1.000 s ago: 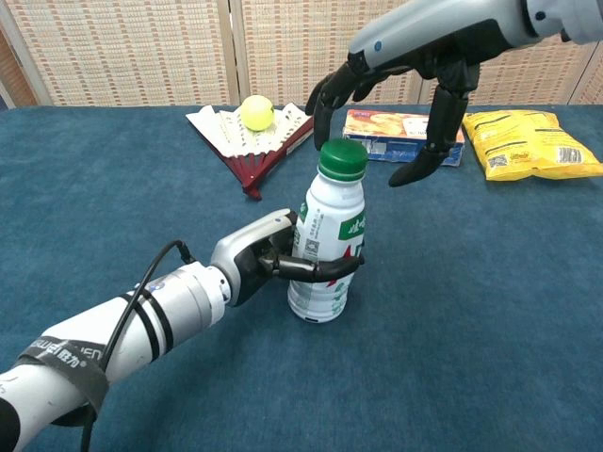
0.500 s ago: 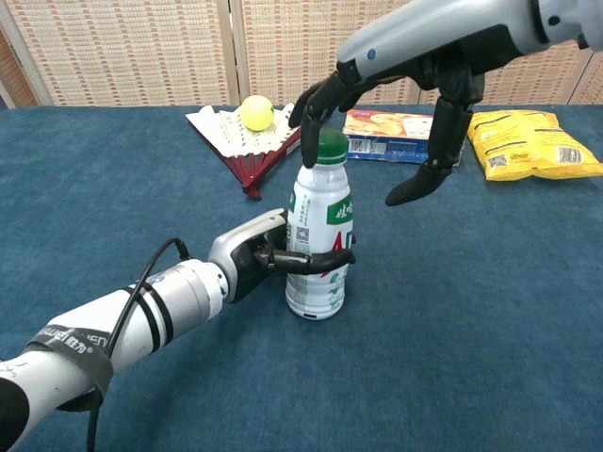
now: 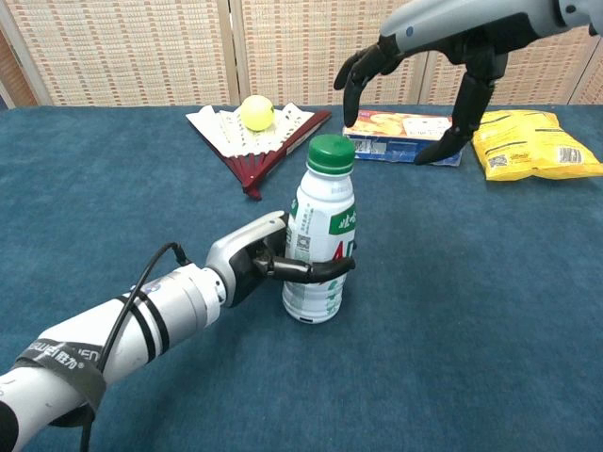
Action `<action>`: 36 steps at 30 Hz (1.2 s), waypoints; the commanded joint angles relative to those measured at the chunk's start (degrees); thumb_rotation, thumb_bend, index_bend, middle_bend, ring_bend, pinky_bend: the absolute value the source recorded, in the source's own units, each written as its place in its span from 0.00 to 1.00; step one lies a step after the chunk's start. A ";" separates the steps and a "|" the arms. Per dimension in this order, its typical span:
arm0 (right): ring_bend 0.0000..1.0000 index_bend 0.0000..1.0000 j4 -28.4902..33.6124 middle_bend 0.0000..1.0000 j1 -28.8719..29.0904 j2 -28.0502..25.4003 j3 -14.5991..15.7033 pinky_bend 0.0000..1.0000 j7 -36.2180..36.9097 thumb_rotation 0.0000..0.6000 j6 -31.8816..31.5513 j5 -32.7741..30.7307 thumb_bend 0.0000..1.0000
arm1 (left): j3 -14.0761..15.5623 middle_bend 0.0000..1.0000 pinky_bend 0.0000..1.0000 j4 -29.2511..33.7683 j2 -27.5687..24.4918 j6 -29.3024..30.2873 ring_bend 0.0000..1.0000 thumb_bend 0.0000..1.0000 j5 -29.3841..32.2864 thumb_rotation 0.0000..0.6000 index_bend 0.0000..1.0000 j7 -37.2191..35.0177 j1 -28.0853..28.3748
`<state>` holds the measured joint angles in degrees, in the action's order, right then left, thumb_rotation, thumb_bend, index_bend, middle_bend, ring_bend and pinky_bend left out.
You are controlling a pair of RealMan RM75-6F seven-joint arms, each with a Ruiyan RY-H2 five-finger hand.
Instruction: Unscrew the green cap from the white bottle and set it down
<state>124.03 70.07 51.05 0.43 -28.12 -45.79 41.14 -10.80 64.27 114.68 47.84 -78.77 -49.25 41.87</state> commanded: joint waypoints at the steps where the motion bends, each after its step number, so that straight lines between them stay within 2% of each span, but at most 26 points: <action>1: 0.00 0.25 0.42 0.00 0.15 0.36 0.16 0.00 -0.57 1.00 0.31 -0.28 0.18 | -0.14 0.77 0.26 -0.20 0.22 -0.19 0.41 0.91 0.28 1.00 0.71 0.22 0.05; 14: 0.00 0.25 1.92 0.00 0.61 0.44 -0.21 0.00 -2.24 1.00 0.33 -1.30 0.18 | -0.09 0.78 0.26 -0.18 0.57 -0.58 0.42 0.92 0.28 1.00 0.72 0.75 0.20; 22: 0.00 0.25 2.76 0.00 1.05 0.34 -0.73 0.00 -1.92 1.00 1.60 -1.48 0.18 | -0.60 0.81 0.29 -0.03 0.17 -2.72 0.45 0.98 1.53 1.00 0.73 0.06 0.60; 31: 0.00 0.27 4.23 0.00 1.52 0.44 -0.46 0.00 -2.86 1.00 2.25 -0.53 0.18 | -1.94 0.84 0.32 0.89 -1.13 -7.23 0.48 1.00 4.19 1.00 0.74 -2.22 1.14; 36: 0.00 0.27 5.55 0.00 0.74 0.42 -0.95 0.00 -2.37 1.00 1.49 1.81 0.18 | -1.64 0.84 0.32 0.40 -1.08 -6.39 0.48 1.00 3.21 1.00 0.74 -1.83 0.92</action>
<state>129.20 71.31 51.47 -0.21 -30.85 -43.75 41.93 -12.60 64.75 113.58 41.07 -75.16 -51.15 42.90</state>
